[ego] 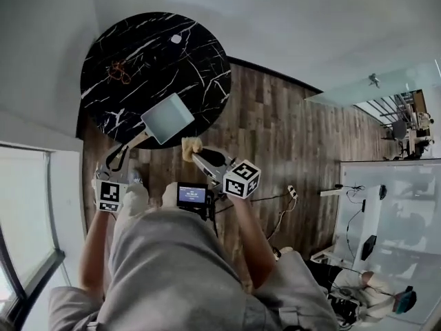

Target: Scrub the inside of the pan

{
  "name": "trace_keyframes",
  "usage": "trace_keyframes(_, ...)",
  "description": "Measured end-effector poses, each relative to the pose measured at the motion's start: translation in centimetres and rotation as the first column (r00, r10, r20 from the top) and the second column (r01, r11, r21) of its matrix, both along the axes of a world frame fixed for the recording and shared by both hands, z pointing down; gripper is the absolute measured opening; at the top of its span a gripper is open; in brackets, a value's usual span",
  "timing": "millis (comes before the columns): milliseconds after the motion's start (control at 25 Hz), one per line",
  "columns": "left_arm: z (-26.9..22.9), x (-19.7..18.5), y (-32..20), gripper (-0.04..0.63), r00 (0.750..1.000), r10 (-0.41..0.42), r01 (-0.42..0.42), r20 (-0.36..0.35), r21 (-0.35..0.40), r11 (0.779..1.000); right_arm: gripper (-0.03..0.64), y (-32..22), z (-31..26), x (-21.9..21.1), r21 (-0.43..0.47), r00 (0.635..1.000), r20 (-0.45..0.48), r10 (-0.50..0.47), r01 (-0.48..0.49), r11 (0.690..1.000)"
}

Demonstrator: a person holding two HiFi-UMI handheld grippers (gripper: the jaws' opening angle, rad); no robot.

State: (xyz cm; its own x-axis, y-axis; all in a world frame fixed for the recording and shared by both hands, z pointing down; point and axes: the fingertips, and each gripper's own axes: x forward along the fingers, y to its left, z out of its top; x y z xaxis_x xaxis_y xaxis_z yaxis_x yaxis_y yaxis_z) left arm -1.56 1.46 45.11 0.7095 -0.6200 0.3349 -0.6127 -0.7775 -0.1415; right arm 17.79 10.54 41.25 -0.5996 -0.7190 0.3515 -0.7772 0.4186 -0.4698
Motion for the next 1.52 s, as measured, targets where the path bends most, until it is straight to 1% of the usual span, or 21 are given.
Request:
trace_keyframes(80, -2.7, 1.0, 1.9, 0.019, 0.998, -0.046, 0.048, -0.035, 0.045, 0.998, 0.091, 0.5, -2.5, 1.2, 0.102, 0.999, 0.034, 0.033, -0.037, 0.994)
trace_keyframes(160, -4.7, 1.7, 4.4, 0.012, 0.993, -0.098, 0.102, -0.058, 0.072, 0.992, 0.092, 1.3, -4.3, 2.1, 0.185, 0.996, 0.077, 0.053, -0.067, 0.981)
trace_keyframes(240, -6.1, 2.5, 7.1, 0.009, 0.982, -0.172, 0.177, -0.081, 0.058, 0.982, 0.092, 2.3, -5.3, 3.0, 0.238, 0.993, 0.102, 0.052, -0.075, 0.968)
trace_keyframes(280, -6.4, 2.8, 8.5, 0.009, 0.971, -0.222, 0.226, -0.09, 0.035, 0.974, 0.094, 2.8, -5.5, 3.6, 0.257, 0.994, 0.099, 0.044, -0.068, 0.964)
trace_keyframes(360, -6.1, 3.2, 10.9, 0.008, 0.936, -0.333, 0.335, -0.116, -0.003, 0.942, 0.094, 3.5, -5.8, 4.9, 0.282, 0.997, 0.075, 0.014, -0.035, 0.959)
trace_keyframes(400, -5.7, 3.5, 12.0, 0.006, 0.916, -0.379, 0.38, -0.131, -0.019, 0.925, 0.094, 4.0, -5.9, 5.3, 0.288, 0.998, 0.057, -0.009, -0.008, 0.958)
trace_keyframes(440, -5.5, 4.0, 13.4, 0.006, 0.903, -0.405, 0.406, -0.141, -0.028, 0.914, 0.092, 4.7, -6.0, 5.6, 0.291, 0.999, 0.038, -0.037, 0.024, 0.956)
trace_keyframes(480, -5.4, 4.8, 14.8, 0.006, 0.903, -0.406, 0.407, -0.138, -0.026, 0.913, 0.092, 5.6, -6.1, 5.6, 0.295, 0.998, 0.02, -0.064, 0.055, 0.954)
trace_keyframes(560, -5.7, 6.2, 17.7, 0.006, 0.923, -0.369, 0.372, -0.109, 0.007, 0.928, 0.092, 7.7, -6.5, 5.1, 0.307, 0.994, -0.005, -0.112, 0.108, 0.945)
trace_keyframes(600, -6.0, 6.6, 18.9, 0.006, 0.928, -0.359, 0.362, -0.1, 0.02, 0.932, 0.091, 8.7, -6.8, 4.7, 0.316, 0.991, -0.014, -0.133, 0.13, 0.94)
trace_keyframes(640, -6.3, 6.7, 19.7, 0.006, 0.927, -0.359, 0.364, -0.103, 0.026, 0.931, 0.091, 9.6, -7.3, 4.2, 0.326, 0.988, -0.02, -0.151, 0.15, 0.933)
trace_keyframes(720, -7.3, 6.4, 21.0, 0.006, 0.918, -0.376, 0.383, -0.127, 0.031, 0.923, 0.091, 11.1, -8.4, 2.9, 0.351, 0.983, -0.031, -0.18, 0.179, 0.919)
trace_keyframes(840, -8.7, 4.9, 22.9, 0.006, 0.905, -0.397, 0.408, -0.153, 0.05, 0.912, 0.089, 13.5, -10.1, 0.2, 0.387, 0.978, -0.041, -0.204, 0.204, 0.899)
trace_keyframes(920, -9.6, 4.0, 24.2, 0.006, 0.901, -0.4, 0.415, -0.169, 0.065, 0.907, 0.087, 15.2, -10.8, -1.3, 0.399, 0.976, -0.061, -0.209, 0.216, 0.891)
trace_keyframes(1080, -11.2, 1.9, 28.5, 0.006, 0.896, -0.394, 0.416, -0.204, 0.077, 0.906, 0.087, 19.4, -11.7, -4.6, 0.391, 0.972, -0.11, -0.209, 0.236, 0.89)
trace_keyframes(1200, -11.5, 0.0, 32.4, 0.005, 0.888, -0.394, 0.421, -0.238, 0.07, 0.904, 0.087, 22.8, -12.3, -7.3, 0.387, 0.969, -0.123, -0.212, 0.244, 0.889)
trace_keyframes(1320, -10.9, -2.4, 35.9, 0.005, 0.882, -0.396, 0.423, -0.257, 0.055, 0.905, 0.087, 25.6, -12.6, -9.9, 0.386, 0.967, -0.16, -0.198, 0.246, 0.889)
trace_keyframes(1440, -9.6, -4.1, 39.0, 0.005, 0.882, -0.393, 0.414, -0.262, 0.027, 0.91, 0.087, 28.5, -12.9, -11.7, 0.384, 0.965, -0.187, -0.184, 0.244, 0.89)
trace_keyframes(1520, -8.9, -4.7, 40.9, 0.005, 0.881, -0.385, 0.404, -0.275, 0.012, 0.915, 0.087, 30.5, -12.6, -12.3, 0.385, 0.955, -0.233, -0.183, 0.263, 0.885)
